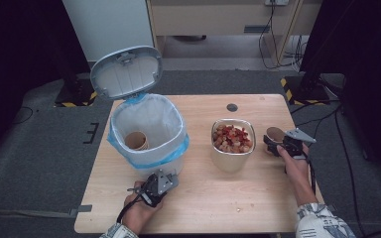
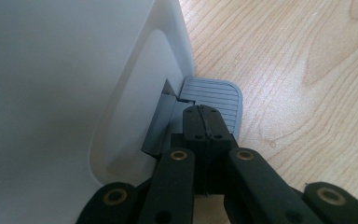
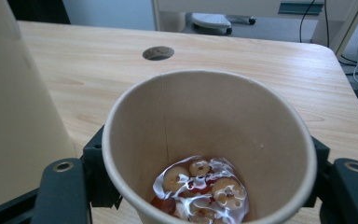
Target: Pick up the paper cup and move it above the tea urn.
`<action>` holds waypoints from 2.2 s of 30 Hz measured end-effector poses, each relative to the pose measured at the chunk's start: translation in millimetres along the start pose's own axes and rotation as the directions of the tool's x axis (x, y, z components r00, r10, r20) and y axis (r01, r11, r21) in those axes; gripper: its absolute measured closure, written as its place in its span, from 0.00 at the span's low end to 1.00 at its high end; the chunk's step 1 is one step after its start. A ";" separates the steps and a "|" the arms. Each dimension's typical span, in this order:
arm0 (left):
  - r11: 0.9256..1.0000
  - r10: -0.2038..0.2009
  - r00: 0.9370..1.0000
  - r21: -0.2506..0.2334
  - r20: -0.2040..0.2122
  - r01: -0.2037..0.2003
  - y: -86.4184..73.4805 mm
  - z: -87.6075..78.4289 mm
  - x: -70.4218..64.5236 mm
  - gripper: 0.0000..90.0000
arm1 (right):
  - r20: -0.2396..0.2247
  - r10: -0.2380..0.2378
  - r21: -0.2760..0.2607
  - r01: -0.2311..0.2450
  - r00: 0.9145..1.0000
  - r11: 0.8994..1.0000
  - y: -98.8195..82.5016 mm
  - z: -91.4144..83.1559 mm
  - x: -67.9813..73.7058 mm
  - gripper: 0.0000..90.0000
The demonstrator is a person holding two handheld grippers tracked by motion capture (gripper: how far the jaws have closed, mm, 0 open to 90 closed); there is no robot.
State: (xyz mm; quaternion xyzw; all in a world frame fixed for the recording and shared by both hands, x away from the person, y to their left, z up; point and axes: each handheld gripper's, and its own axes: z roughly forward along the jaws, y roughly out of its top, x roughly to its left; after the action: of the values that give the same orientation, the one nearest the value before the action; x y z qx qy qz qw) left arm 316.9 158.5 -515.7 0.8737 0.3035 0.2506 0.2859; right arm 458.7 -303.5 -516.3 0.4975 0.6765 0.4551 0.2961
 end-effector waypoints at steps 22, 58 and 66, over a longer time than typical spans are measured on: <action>1.000 0.000 1.000 0.001 -0.002 0.000 0.3 0.2 -0.4 1.00 | -0.035 -0.104 -0.047 0.103 0.994 0.994 47.6 -30.8 9.5 0.34; 0.999 -0.035 0.999 -0.010 0.013 0.035 -1.8 0.0 2.6 1.00 | -0.055 -0.360 -0.151 0.348 0.931 0.925 148.5 -28.6 14.6 0.35; 0.999 -0.042 0.999 -0.016 0.013 0.042 -2.6 0.0 2.7 1.00 | -0.045 -0.428 -0.160 0.417 0.903 0.895 164.1 -25.0 24.5 0.35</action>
State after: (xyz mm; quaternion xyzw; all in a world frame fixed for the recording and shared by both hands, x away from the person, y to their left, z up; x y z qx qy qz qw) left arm 317.8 162.1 -516.7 0.8663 0.3181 0.2416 0.3000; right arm 495.5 -273.5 -355.4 0.2972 0.7442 0.4476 0.3968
